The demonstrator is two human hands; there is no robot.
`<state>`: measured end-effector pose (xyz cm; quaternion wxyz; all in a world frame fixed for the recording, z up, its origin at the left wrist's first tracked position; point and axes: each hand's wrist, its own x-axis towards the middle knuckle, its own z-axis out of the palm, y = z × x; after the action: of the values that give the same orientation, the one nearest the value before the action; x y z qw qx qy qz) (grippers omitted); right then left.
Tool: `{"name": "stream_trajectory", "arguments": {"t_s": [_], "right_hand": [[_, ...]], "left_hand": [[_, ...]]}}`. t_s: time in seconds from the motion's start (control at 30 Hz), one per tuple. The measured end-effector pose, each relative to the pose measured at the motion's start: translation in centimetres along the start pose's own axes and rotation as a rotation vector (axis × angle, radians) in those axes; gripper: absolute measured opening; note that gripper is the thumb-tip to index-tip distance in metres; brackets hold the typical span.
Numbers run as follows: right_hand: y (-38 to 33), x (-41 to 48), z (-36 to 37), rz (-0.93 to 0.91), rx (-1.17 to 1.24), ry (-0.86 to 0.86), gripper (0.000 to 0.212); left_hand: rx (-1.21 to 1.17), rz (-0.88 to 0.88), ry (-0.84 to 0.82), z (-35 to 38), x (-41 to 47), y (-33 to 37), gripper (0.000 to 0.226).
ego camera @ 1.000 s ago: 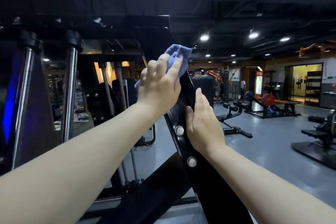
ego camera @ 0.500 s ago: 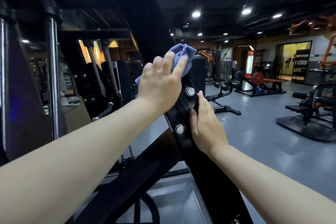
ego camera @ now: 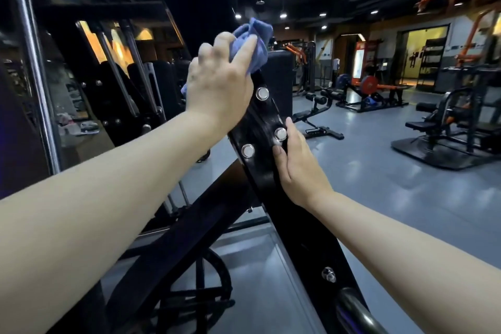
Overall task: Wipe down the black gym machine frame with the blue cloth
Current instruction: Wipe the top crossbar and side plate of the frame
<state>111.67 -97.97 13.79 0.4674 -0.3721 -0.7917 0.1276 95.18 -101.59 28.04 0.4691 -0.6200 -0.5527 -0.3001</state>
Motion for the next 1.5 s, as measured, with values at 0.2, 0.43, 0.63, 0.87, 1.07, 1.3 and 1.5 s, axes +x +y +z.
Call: {"name": "stream_trajectory", "arguments": {"t_s": [0.2, 0.43, 0.63, 0.87, 1.07, 1.3, 1.5], "right_hand": [[0.5, -1.0, 0.7, 0.007, -0.009, 0.059, 0.058], [1.9, -2.5, 0.5, 0.014, -0.034, -0.007, 0.061], [2.9, -3.3, -0.7, 0.005, -0.006, -0.125, 0.067], [4.9, -7.5, -0.5, 0.043, 0.007, -0.139, 0.060], [6.5, -10.4, 0.0, 0.083, -0.130, -0.245, 0.051], [6.5, -11.0, 0.1, 0.210, 0.004, -0.156, 0.055], [6.5, -10.9, 0.1, 0.240, -0.046, -0.178, 0.043]], "left_hand": [[-0.040, 0.360, 0.081, 2.3, -5.3, 3.3, 0.052], [-0.109, 0.469, -0.012, 1.7, -7.2, 3.5, 0.050], [-0.006, 0.280, 0.081, 3.0, -8.2, 5.5, 0.052], [-0.094, 0.344, 0.117, 4.2, -14.3, 9.3, 0.043], [-0.156, 0.580, -0.058, 4.2, -18.5, 11.1, 0.053], [-0.029, 0.253, 0.119, 3.7, -11.8, 8.0, 0.051], [-0.215, 0.403, 0.057, 4.3, -17.9, 11.0, 0.046]]}}
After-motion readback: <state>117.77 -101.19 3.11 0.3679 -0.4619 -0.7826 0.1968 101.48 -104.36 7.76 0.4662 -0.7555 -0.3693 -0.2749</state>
